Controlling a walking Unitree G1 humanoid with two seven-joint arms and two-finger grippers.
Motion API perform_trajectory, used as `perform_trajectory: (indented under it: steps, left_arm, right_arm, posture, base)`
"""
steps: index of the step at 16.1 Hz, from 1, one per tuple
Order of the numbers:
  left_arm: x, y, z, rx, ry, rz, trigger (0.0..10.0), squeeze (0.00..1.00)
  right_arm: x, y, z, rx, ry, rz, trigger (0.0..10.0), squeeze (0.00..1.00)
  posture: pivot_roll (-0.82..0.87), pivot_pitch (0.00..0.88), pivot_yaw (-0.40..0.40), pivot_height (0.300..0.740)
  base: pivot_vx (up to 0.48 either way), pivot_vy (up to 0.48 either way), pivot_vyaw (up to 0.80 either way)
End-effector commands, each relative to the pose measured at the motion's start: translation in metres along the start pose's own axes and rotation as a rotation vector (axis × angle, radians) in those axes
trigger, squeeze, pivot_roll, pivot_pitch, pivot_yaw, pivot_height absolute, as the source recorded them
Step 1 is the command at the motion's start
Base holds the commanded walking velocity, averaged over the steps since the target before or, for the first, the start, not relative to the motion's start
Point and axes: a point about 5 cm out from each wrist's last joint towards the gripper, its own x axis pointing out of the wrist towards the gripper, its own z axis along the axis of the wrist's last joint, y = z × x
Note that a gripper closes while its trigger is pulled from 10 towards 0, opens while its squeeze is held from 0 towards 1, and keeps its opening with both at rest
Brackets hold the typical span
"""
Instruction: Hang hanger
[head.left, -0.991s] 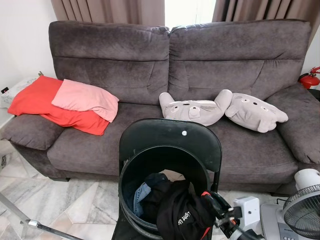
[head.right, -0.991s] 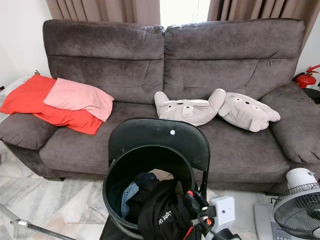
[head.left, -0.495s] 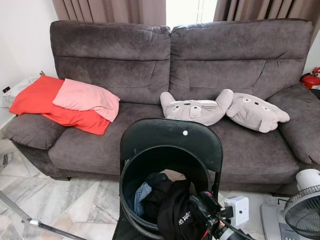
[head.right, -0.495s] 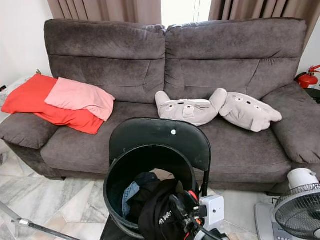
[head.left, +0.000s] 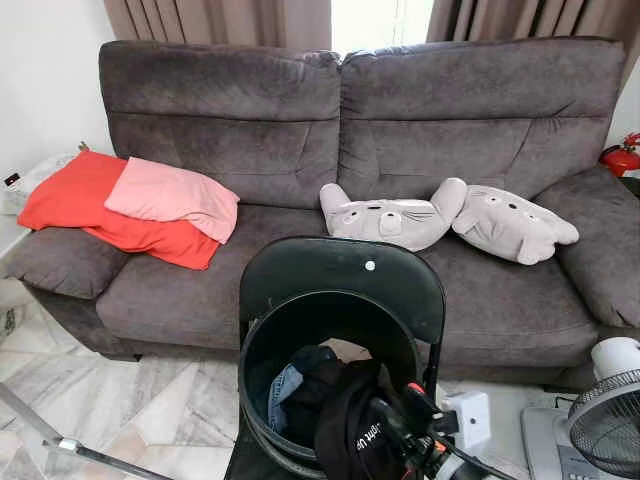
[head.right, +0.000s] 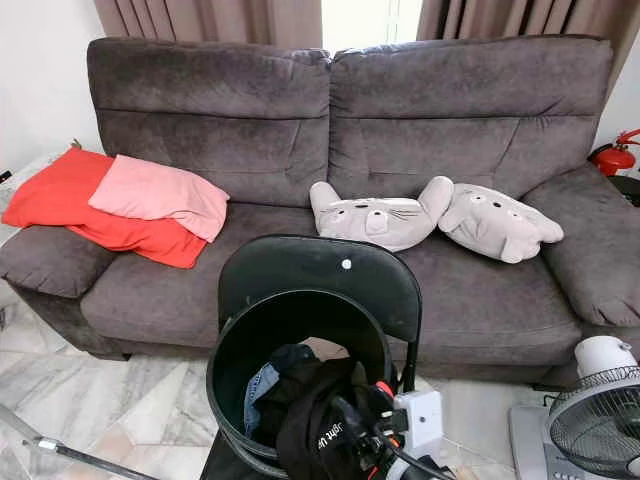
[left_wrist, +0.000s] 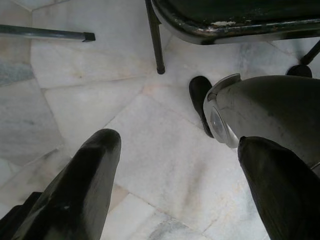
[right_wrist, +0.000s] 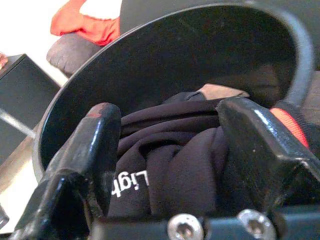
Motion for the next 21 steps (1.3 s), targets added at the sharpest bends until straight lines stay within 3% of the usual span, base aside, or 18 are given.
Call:
perform_trajectory:
  steps: [1,11,12,13,14,21]
  left_arm:
    - [-0.001,0.002,-0.002,0.003,0.008,0.007,10.0,0.00]
    - [-0.001,0.001,-0.005,0.013,0.021,-0.003,10.0,0.00]
    - [-0.001,0.001,-0.005,0.012,0.021,-0.003,10.0,0.00]
    - [-0.001,0.001,-0.006,0.012,0.023,-0.004,10.0,0.00]
    - [-0.001,0.001,-0.006,0.012,0.023,-0.004,10.0,0.00]
    - [-0.001,0.000,-0.006,0.016,0.025,-0.016,10.0,0.00]
  right_arm:
    - [0.003,0.001,-0.004,-0.009,0.042,0.009,10.0,0.00]
    - [-0.004,-0.009,-0.027,0.017,0.167,-0.103,10.0,0.00]
    - [-0.004,-0.010,-0.028,0.019,0.171,-0.109,9.3,0.00]
    - [-0.004,-0.010,-0.029,0.022,0.174,-0.115,1.6,0.00]
    - [-0.004,-0.010,-0.029,0.026,0.174,-0.115,0.0,0.00]
    - [-0.002,-0.010,-0.031,0.011,0.192,-0.109,0.0,0.00]
  posture:
    - [0.03,0.027,0.049,0.740]
    - [0.03,0.035,0.050,0.740]
    - [0.03,0.035,0.050,0.740]
    - [0.03,0.035,0.050,0.740]
    - [0.03,0.034,0.051,0.740]
    - [0.03,0.020,0.049,0.740]
  base:
    - [0.000,0.000,0.00]
    - [0.000,0.000,0.00]
    - [0.000,0.000,0.00]
    - [0.000,0.000,0.00]
    - [0.000,0.000,0.00]
    - [0.000,0.000,0.00]
